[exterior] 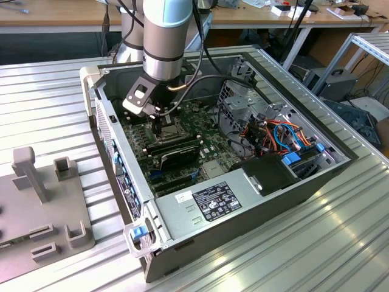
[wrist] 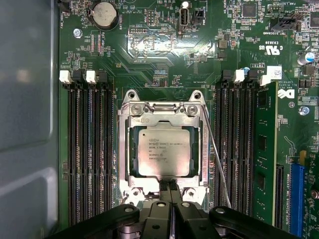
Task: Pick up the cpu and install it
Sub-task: 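Close the cpu cover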
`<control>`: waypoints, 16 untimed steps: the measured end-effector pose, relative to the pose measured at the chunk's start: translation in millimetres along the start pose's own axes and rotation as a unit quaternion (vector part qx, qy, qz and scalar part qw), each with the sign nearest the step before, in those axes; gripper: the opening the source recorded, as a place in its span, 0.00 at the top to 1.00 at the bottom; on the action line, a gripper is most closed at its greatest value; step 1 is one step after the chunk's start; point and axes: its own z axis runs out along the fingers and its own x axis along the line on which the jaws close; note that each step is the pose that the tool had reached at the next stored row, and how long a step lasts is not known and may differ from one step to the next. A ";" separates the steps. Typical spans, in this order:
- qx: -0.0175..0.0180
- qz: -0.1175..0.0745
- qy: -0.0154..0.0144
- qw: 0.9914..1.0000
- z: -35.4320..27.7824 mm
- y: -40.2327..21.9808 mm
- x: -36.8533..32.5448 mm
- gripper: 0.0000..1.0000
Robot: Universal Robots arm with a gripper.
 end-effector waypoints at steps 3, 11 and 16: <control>0.000 0.000 0.000 1.000 -2.2 0.1 0.0 0.89; 0.000 0.000 0.000 1.000 -3.8 0.1 0.7 0.89; 0.000 0.000 0.000 1.000 -1.4 0.0 1.8 0.89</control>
